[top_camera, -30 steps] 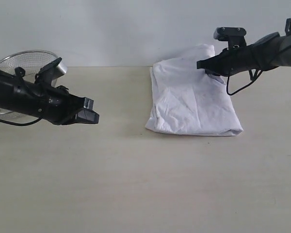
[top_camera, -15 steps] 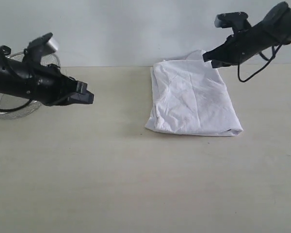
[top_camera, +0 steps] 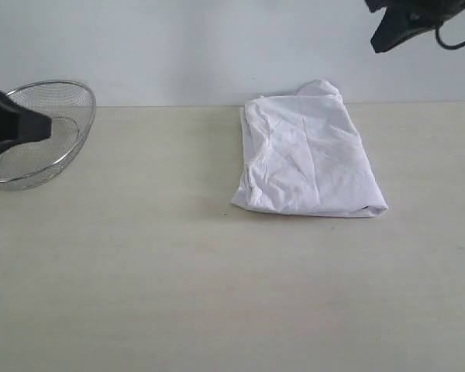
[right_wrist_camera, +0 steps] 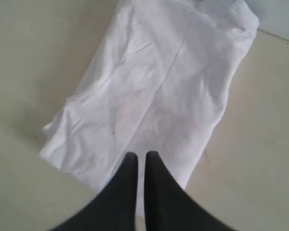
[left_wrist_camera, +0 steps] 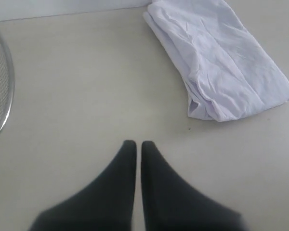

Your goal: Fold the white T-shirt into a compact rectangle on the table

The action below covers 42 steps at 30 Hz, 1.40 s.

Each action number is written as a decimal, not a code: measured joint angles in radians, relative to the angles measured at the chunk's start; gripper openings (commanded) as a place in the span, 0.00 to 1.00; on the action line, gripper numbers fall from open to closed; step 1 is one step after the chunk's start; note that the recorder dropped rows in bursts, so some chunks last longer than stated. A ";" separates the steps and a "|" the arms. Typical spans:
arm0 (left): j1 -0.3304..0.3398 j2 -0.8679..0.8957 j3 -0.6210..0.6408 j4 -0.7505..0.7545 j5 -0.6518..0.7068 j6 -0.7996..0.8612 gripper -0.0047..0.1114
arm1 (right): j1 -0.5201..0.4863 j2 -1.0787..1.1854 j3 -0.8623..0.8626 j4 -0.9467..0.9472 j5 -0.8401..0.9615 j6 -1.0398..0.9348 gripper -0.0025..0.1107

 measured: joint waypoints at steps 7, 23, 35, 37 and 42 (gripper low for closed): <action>0.000 -0.254 0.207 0.004 -0.046 -0.064 0.08 | -0.001 -0.266 0.228 0.155 0.046 -0.052 0.02; 0.000 -0.397 0.415 -0.003 -0.169 -0.070 0.08 | -0.001 -1.033 1.409 0.524 -0.237 -0.556 0.02; 0.000 -0.397 0.415 -0.003 -0.169 -0.070 0.08 | 0.027 -1.040 1.413 0.535 -0.274 -0.560 0.02; 0.000 -0.397 0.415 -0.003 -0.169 -0.070 0.08 | 0.031 -1.040 1.413 0.535 -0.276 -0.560 0.02; 0.000 -0.397 0.415 -0.003 -0.169 -0.070 0.08 | 0.033 -1.040 1.413 0.537 -0.311 -0.560 0.02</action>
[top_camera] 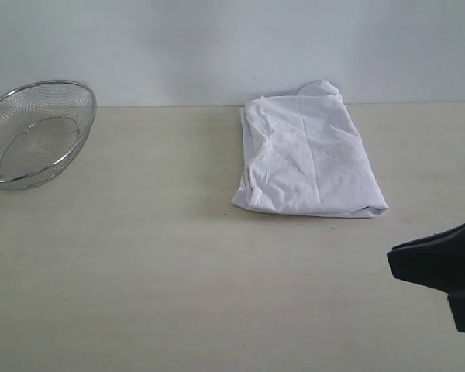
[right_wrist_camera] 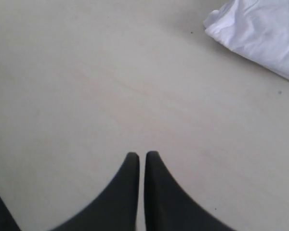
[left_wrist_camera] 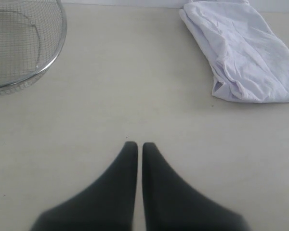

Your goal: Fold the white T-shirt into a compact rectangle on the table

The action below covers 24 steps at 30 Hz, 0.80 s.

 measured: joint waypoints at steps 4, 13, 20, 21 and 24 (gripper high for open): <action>0.000 0.000 0.000 0.000 0.000 0.000 0.08 | 0.000 -0.034 0.000 0.000 -0.059 0.000 0.02; 0.000 0.000 0.000 0.000 0.000 0.000 0.08 | 0.000 -0.363 0.000 0.000 -0.271 0.000 0.02; 0.000 0.000 0.000 0.000 0.000 0.000 0.08 | 0.000 -0.566 0.002 0.003 -0.403 -0.002 0.02; 0.000 0.000 0.000 0.000 0.000 0.000 0.08 | 0.000 -0.582 0.007 0.005 -0.418 -0.002 0.02; 0.000 0.000 0.000 0.000 0.000 0.000 0.08 | 0.000 -0.620 0.043 0.005 -0.463 -0.002 0.02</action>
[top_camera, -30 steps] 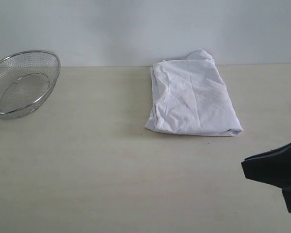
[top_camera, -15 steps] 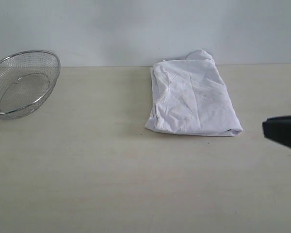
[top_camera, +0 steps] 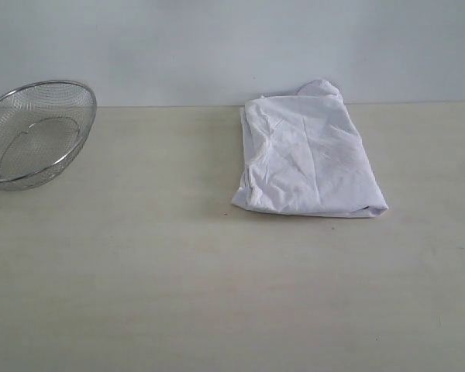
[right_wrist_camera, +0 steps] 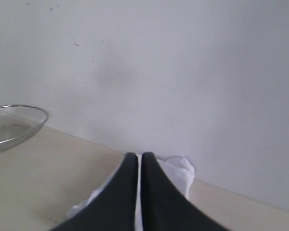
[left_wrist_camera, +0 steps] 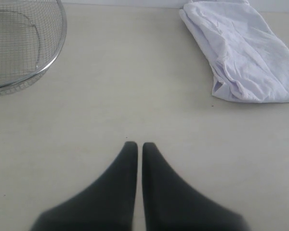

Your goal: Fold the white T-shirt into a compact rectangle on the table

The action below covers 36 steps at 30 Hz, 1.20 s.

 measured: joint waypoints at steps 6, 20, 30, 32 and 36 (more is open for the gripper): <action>0.000 0.000 0.000 0.000 0.000 0.000 0.08 | 0.000 -0.066 0.167 0.002 -0.126 -0.002 0.02; 0.000 0.000 0.000 0.000 -0.002 0.000 0.08 | 0.000 -0.128 0.427 0.002 -0.210 0.000 0.02; 0.000 0.000 0.000 0.000 -0.002 0.000 0.08 | 0.000 -0.189 0.431 0.002 -0.199 0.002 0.02; 0.000 0.000 0.000 0.000 -0.002 0.000 0.08 | 0.000 -0.220 0.432 -0.007 -0.184 0.012 0.02; 0.000 0.000 0.000 0.000 -0.002 0.000 0.08 | 0.000 -0.236 0.432 -0.233 -0.162 0.264 0.02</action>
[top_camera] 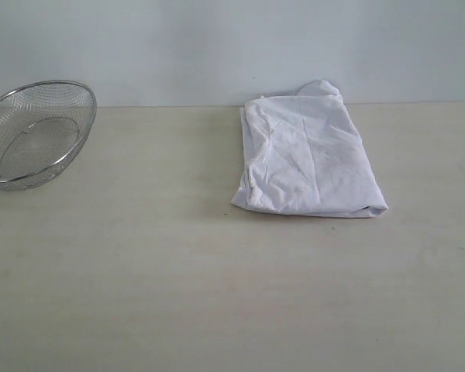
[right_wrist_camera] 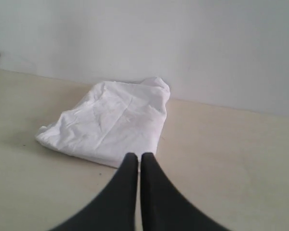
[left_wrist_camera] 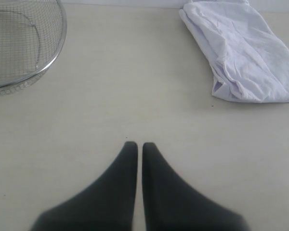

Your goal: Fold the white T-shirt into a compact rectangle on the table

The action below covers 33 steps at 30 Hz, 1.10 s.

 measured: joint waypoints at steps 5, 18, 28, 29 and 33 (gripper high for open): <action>0.000 0.000 0.000 0.000 0.000 0.000 0.08 | 0.000 0.000 0.002 -0.479 0.031 0.598 0.02; 0.000 0.000 0.000 0.000 -0.002 0.000 0.08 | 0.000 -0.002 0.002 -0.640 0.117 0.762 0.02; 0.000 0.000 0.000 0.000 -0.002 0.000 0.08 | 0.000 -0.002 0.002 -0.663 0.128 0.764 0.02; 0.000 0.000 0.000 0.000 -0.002 0.000 0.08 | 0.000 -0.002 0.002 -0.663 0.128 0.764 0.02; 0.000 0.000 0.000 0.000 -0.002 0.000 0.08 | 0.000 -0.002 0.002 -0.663 0.128 0.765 0.02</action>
